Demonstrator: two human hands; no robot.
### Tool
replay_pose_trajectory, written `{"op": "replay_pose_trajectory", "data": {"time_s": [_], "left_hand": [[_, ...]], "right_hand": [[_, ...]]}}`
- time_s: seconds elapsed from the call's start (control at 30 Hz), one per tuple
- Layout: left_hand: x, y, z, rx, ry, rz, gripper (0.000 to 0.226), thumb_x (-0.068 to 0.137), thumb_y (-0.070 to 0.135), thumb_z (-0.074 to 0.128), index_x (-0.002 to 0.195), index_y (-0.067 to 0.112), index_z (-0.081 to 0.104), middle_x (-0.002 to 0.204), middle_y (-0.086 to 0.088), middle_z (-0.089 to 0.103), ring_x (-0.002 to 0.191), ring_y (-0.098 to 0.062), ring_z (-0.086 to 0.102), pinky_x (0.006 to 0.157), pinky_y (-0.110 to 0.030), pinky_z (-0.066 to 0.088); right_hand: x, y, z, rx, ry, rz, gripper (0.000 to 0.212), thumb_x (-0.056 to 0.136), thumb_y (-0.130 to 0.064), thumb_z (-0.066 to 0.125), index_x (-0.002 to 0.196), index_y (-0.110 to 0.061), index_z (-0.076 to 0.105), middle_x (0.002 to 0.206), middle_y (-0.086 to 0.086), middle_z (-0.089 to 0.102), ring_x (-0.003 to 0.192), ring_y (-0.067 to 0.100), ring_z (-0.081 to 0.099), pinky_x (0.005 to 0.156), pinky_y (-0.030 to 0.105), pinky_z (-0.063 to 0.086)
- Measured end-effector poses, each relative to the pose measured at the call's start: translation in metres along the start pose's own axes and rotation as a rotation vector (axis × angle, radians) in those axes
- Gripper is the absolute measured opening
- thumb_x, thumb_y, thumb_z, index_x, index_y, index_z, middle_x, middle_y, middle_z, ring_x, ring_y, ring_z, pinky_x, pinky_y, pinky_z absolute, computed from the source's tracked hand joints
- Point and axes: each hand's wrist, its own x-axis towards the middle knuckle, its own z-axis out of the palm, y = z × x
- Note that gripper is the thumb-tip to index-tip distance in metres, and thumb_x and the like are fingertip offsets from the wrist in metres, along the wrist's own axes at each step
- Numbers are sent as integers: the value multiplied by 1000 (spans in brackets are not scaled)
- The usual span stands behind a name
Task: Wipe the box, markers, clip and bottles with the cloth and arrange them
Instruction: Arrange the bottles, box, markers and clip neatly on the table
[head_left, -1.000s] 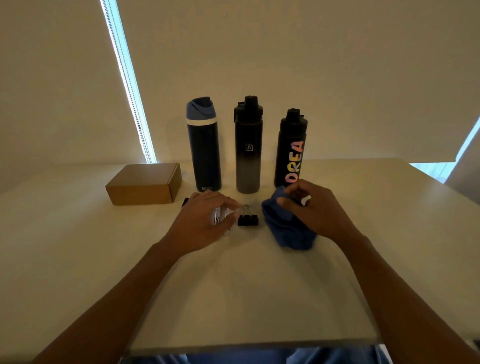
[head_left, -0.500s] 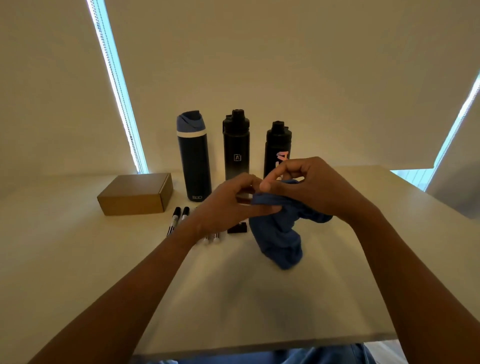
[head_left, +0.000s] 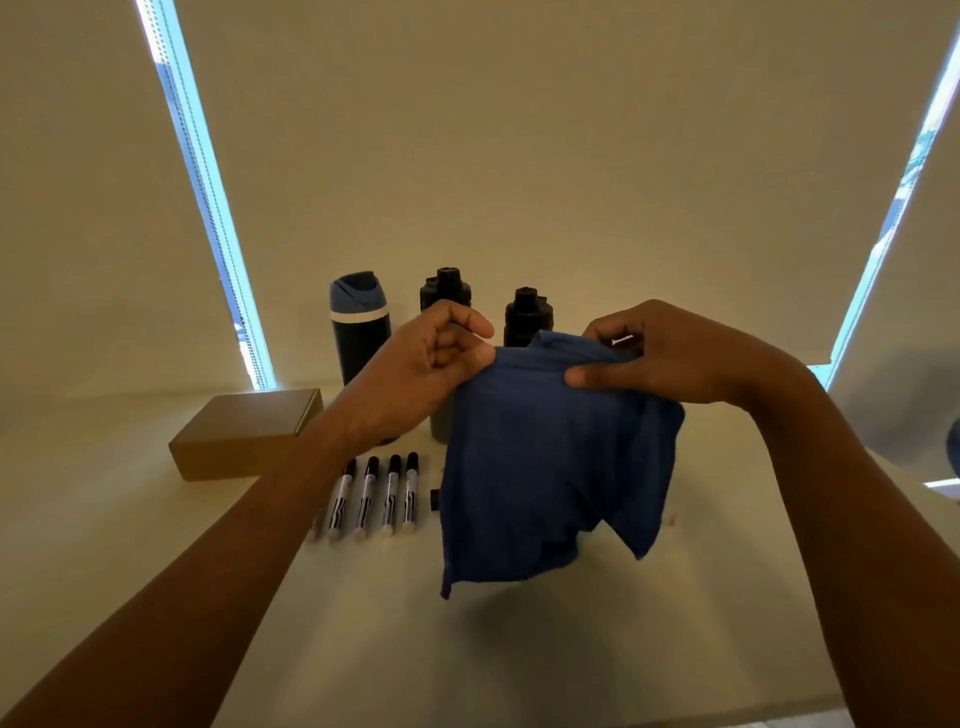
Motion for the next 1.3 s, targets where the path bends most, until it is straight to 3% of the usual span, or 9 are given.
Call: {"op": "replay_pose_trajectory", "data": {"time_s": [0.2, 0.33, 0.43, 0.5, 0.67, 0.8, 0.93, 1.13, 1.3], "left_hand": [[19, 22, 19, 77, -96, -34, 35, 113, 45, 32, 123, 36, 64, 120, 12, 68, 112, -4, 65, 101, -31, 52], [31, 38, 28, 126, -87, 13, 45, 95, 69, 47, 128, 40, 59, 108, 17, 69, 103, -2, 68, 85, -25, 58], [36, 47, 35, 175, -177, 40, 42, 92, 61, 58, 128, 39, 56, 86, 30, 70, 85, 7, 70, 68, -11, 52], [38, 48, 36, 162, -189, 36, 35, 92, 58, 60, 121, 40, 61, 82, 30, 72, 80, 5, 72, 68, -11, 54], [46, 36, 20, 97, 30, -15, 21, 101, 48, 63, 104, 29, 71, 90, 8, 78, 86, -8, 75, 82, -30, 59], [52, 30, 16, -36, 194, -35, 24, 104, 36, 58, 86, 25, 68, 86, 4, 68, 85, -14, 63, 83, -42, 55], [52, 29, 13, -210, 354, -161, 28, 106, 31, 53, 82, 24, 66, 83, 8, 63, 81, -8, 58, 79, -31, 48], [72, 3, 10, -254, 487, -235, 11, 104, 30, 60, 110, 22, 64, 110, 6, 68, 101, -12, 66, 79, -26, 52], [97, -1, 26, -167, 469, -190, 19, 103, 28, 64, 120, 24, 69, 111, 15, 70, 102, -1, 66, 69, -8, 49]], "right_hand": [[-3, 2, -15, 55, 67, -43, 20, 103, -44, 55, 109, -38, 73, 101, -21, 73, 95, 1, 68, 81, 18, 46], [-2, 1, -16, 83, 112, -77, 27, 105, -45, 51, 115, -32, 73, 105, -14, 74, 99, 6, 69, 86, 26, 54], [2, -1, -12, 114, 64, -70, 28, 104, -51, 50, 109, -34, 72, 100, -11, 73, 93, 8, 70, 82, 28, 56], [4, 1, -13, 133, 45, -50, 26, 101, -53, 54, 113, -34, 69, 104, -13, 72, 95, 5, 69, 83, 25, 56], [0, 21, -19, 135, -63, 22, 35, 88, -37, 80, 118, -32, 64, 118, -14, 69, 107, 6, 67, 92, 33, 58], [-5, 42, -16, -49, -129, 76, 30, 89, -24, 74, 117, -29, 64, 113, -13, 68, 101, 10, 68, 89, 37, 60], [-22, 57, -23, -74, -169, 150, 14, 93, -21, 67, 105, -26, 69, 94, -14, 73, 86, 8, 70, 77, 27, 57], [-25, 92, -51, -197, 257, 211, 21, 89, -14, 62, 97, -32, 69, 98, -8, 70, 91, 13, 63, 75, 34, 51], [-13, 108, -68, -106, 604, 197, 23, 86, -11, 61, 96, -30, 69, 102, -12, 70, 92, 11, 64, 71, 18, 47]]}}
